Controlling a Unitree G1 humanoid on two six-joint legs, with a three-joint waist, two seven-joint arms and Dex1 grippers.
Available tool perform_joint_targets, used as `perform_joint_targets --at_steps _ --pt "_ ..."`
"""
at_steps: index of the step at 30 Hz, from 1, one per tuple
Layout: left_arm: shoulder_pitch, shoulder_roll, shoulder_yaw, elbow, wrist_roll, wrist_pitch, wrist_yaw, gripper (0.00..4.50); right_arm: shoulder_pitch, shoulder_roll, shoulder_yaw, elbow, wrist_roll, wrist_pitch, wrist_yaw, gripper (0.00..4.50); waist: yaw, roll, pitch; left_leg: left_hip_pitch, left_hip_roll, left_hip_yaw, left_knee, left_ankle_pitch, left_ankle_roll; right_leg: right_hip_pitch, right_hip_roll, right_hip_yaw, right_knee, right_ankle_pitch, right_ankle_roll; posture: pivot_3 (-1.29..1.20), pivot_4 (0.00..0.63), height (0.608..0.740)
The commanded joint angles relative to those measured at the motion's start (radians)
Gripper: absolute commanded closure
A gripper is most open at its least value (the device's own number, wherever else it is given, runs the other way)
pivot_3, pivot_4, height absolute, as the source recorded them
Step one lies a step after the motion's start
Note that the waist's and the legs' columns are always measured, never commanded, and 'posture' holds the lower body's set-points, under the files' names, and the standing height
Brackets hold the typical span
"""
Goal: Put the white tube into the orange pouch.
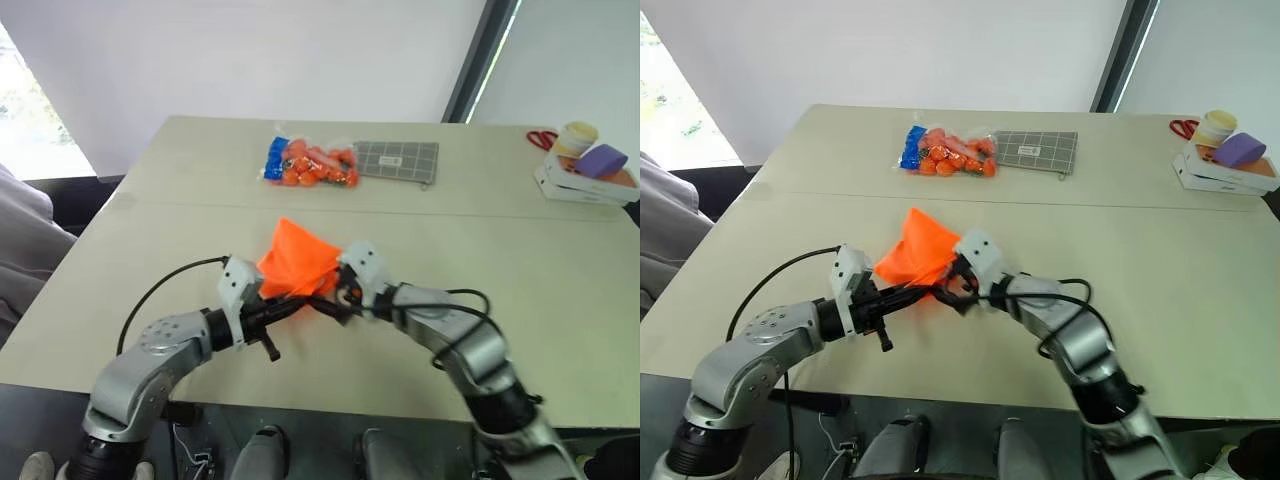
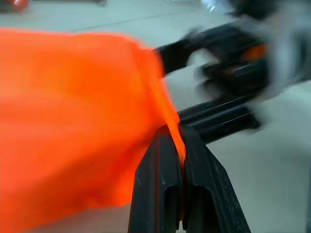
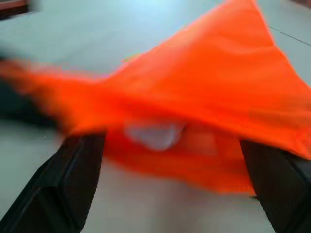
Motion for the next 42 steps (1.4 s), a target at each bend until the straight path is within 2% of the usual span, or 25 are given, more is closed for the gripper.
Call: perform_joint_targets --at_steps 1,5,10,16,20,23,28,31,34,36,38,42 --pt "0.013 0.033 0.065 0.023 0.012 -0.046 -0.017 4.50 0.034 -0.080 -0.072 -0.104 0.079 -0.017 0.102 0.02 -0.002 0.000 0.000 0.000 0.000 0.000 0.000 0.000 0.000 0.000 0.000 0.000 0.000 0.000 0.000 0.00 0.150 0.724" --pt "0.009 0.058 0.076 0.081 0.039 -0.088 -0.034 4.50 0.055 -0.115 -0.086 -0.094 0.096 -0.037 0.133 0.02 0.000 0.000 0.000 0.001 0.000 0.000 0.000 0.000 0.000 -0.001 0.000 0.000 0.000 0.000 0.000 0.00 0.150 0.724" --pt "0.026 0.086 0.105 0.124 0.044 -0.127 -0.065 4.50 0.044 -0.096 -0.120 -0.020 0.072 -0.075 0.098 0.02 0.001 0.000 0.000 0.000 0.000 0.000 0.000 0.000 0.000 -0.002 -0.001 0.000 -0.002 0.001 -0.002 0.00 0.150 0.724" --pt "0.044 0.100 0.097 0.113 0.027 -0.151 -0.119 4.50 -0.035 -0.014 -0.169 0.212 0.008 -0.029 -0.060 0.02 0.002 0.000 0.000 0.000 0.000 0.000 0.000 0.000 0.000 -0.002 -0.001 0.000 -0.002 0.001 -0.002 0.00 0.150 0.724" --pt "0.042 0.088 0.105 0.094 -0.015 -0.129 -0.132 3.22 -0.049 0.033 -0.200 0.260 0.030 0.008 -0.089 0.00 0.004 0.000 0.000 -0.001 0.000 0.000 -0.001 0.000 0.000 -0.002 -0.001 0.000 -0.002 0.001 -0.002 0.00 0.150 0.724" --pt "0.042 0.079 0.099 0.089 0.004 -0.157 -0.124 1.66 -0.039 0.069 -0.204 0.248 0.067 0.059 -0.087 0.00 0.003 0.001 0.001 -0.002 0.000 0.000 -0.001 0.000 0.000 -0.001 -0.001 0.001 -0.002 0.001 -0.002 0.00 0.150 0.724" --pt "0.052 0.055 0.120 0.104 0.003 -0.209 -0.128 1.66 -0.036 0.059 -0.123 0.238 0.011 0.065 -0.097 0.00 0.001 0.002 0.001 -0.001 0.000 0.000 -0.001 0.000 0.000 -0.001 -0.001 0.001 -0.001 0.001 -0.002 0.00 0.150 0.724" --pt "0.057 0.039 0.148 0.133 -0.003 -0.236 -0.123 1.61 -0.031 0.034 -0.068 0.238 -0.044 0.039 -0.097 0.86 0.000 0.001 0.000 0.000 0.000 0.000 -0.001 0.000 0.000 -0.002 -0.001 0.001 -0.001 0.001 -0.002 0.00 0.150 0.724" --pt "0.057 0.027 0.167 0.143 -0.021 -0.228 -0.114 1.61 -0.025 0.023 -0.050 0.236 -0.068 0.016 -0.092 2.26 0.001 0.001 0.000 0.000 0.001 0.000 -0.001 0.000 0.000 -0.002 -0.001 0.001 -0.001 0.001 -0.002 0.00 0.150 0.724" --pt "0.048 0.007 0.200 0.149 -0.061 -0.205 -0.092 1.61 -0.020 0.013 -0.048 0.226 -0.080 0.001 -0.092 3.45 0.002 0.001 0.000 0.000 0.001 0.000 -0.001 0.000 0.000 -0.002 -0.001 0.001 -0.001 0.001 -0.002 0.00 0.150 0.724" --pt "0.038 -0.011 0.227 0.152 -0.099 -0.181 -0.070 1.61 -0.017 -0.004 -0.043 0.218 -0.096 -0.016 -0.090 4.37 0.003 0.001 0.000 0.000 0.000 0.000 -0.001 0.000 0.000 -0.002 -0.001 0.001 -0.002 0.001 -0.002 0.00 0.150 0.724" --pt "0.029 -0.031 0.254 0.140 -0.165 -0.141 -0.051 1.61 -0.009 -0.017 -0.117 0.202 -0.097 -0.076 -0.105 4.45 0.005 0.001 0.000 0.000 0.000 0.000 0.000 0.000 0.000 -0.001 -0.001 0.000 -0.002 0.001 -0.002 0.00 0.150 0.724"
